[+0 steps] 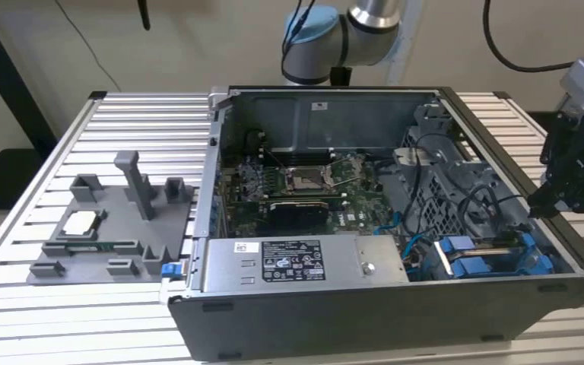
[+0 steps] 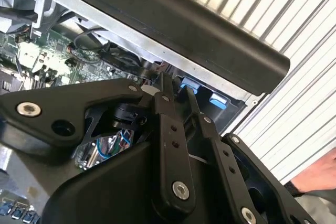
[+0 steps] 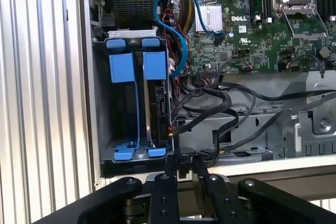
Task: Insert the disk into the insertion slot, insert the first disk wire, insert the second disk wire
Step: 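Insert the second disk wire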
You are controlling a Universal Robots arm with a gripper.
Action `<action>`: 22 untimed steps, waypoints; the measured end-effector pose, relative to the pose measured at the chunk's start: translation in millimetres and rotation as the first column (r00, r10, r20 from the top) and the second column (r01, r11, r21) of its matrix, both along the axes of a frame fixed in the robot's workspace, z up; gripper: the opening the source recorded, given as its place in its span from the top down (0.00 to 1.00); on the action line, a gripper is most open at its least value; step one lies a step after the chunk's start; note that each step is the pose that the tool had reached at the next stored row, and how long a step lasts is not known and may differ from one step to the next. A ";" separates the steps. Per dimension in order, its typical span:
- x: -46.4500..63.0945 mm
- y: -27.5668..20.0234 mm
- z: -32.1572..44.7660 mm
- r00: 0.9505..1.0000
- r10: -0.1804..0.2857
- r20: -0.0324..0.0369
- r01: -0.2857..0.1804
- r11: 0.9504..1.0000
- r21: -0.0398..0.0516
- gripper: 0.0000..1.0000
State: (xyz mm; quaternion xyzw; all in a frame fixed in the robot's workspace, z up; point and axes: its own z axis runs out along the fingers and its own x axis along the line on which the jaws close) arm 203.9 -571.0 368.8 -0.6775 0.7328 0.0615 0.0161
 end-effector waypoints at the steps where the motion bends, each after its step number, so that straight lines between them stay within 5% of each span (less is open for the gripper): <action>1: 0.2 0.0 -0.8 1.000 -0.001 -0.003 0.001 1.000 0.001 0.76; 2: 0.3 -0.1 -1.4 1.000 -0.003 -0.005 0.003 1.000 0.001 0.82; 7: 0.6 0.0 -2.1 1.000 -0.005 -0.010 0.005 1.000 0.009 0.84; 13: -2.3 0.0 8.2 1.000 -0.005 -0.010 0.005 1.000 0.009 0.84; 22: -33.4 0.6 13.1 1.000 -0.007 -0.009 0.007 1.000 0.010 0.84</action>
